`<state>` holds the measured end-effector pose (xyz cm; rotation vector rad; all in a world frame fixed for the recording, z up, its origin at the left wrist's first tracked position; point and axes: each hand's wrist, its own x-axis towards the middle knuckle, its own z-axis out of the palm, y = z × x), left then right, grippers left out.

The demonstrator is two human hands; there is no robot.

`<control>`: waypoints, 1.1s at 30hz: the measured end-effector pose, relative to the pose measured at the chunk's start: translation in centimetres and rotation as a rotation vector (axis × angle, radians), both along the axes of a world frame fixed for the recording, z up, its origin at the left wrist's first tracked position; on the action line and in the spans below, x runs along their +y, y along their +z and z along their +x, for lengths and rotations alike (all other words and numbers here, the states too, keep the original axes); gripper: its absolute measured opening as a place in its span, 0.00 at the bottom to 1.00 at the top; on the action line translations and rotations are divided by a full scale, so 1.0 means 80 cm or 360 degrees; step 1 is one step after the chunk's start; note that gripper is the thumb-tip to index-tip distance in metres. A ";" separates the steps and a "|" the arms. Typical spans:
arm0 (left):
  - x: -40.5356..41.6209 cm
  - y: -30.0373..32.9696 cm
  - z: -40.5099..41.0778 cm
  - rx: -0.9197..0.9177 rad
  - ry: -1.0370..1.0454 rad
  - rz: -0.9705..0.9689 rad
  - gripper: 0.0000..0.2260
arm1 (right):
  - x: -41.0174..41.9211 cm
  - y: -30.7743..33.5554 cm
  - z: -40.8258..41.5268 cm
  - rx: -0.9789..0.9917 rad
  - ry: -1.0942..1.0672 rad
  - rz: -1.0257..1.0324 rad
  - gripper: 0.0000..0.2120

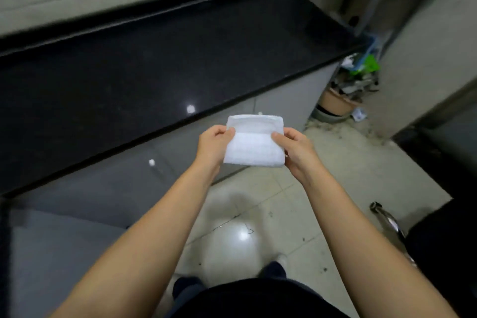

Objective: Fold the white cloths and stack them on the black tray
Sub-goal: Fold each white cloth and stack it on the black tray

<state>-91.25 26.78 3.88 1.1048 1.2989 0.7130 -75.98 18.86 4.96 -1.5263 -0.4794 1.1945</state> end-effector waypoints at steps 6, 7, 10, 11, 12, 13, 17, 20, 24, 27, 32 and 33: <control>-0.023 0.010 0.229 -0.0062 -0.0375 0.0062 0.11 | -0.065 0.021 0.202 -0.0022 -0.0376 0.0033 0.04; -0.023 0.012 0.257 -0.0077 -0.0408 0.0061 0.11 | -0.069 0.022 0.227 -0.0021 -0.0416 0.0034 0.04; -0.016 0.016 0.331 -0.0078 -0.0487 0.0072 0.09 | -0.066 0.021 0.294 -0.0026 -0.0493 0.0018 0.04; -0.008 0.018 0.353 -0.0076 -0.0507 0.0087 0.09 | -0.060 0.022 0.315 -0.0027 -0.0512 0.0018 0.03; 0.001 0.021 0.375 -0.0081 -0.0523 0.0109 0.09 | -0.051 0.022 0.336 -0.0028 -0.0530 0.0023 0.03; 0.012 0.023 0.397 -0.0089 -0.0531 0.0136 0.09 | -0.039 0.024 0.357 -0.0038 -0.0545 0.0035 0.04; 0.081 0.039 0.489 -0.0146 -0.0534 0.0224 0.08 | 0.033 0.042 0.453 -0.0146 -0.0554 0.0146 0.03; 0.150 0.069 0.566 -0.0206 -0.0536 0.0297 0.08 | 0.103 0.072 0.530 -0.0258 -0.0568 0.0228 0.04; 0.252 0.129 0.662 -0.0272 -0.0515 0.0443 0.08 | 0.206 0.130 0.629 -0.0370 -0.0525 0.0332 0.04; 0.321 0.172 0.720 -0.0335 -0.0542 0.0504 0.08 | 0.273 0.171 0.693 -0.0456 -0.0473 0.0394 0.04; 0.424 0.229 0.799 -0.0379 -0.0546 0.0585 0.09 | 0.384 0.221 0.801 -0.0695 -0.0271 0.0374 0.08; 0.445 0.239 0.816 -0.0383 -0.0535 0.0633 0.09 | 0.410 0.231 0.824 -0.0764 -0.0237 0.0376 0.10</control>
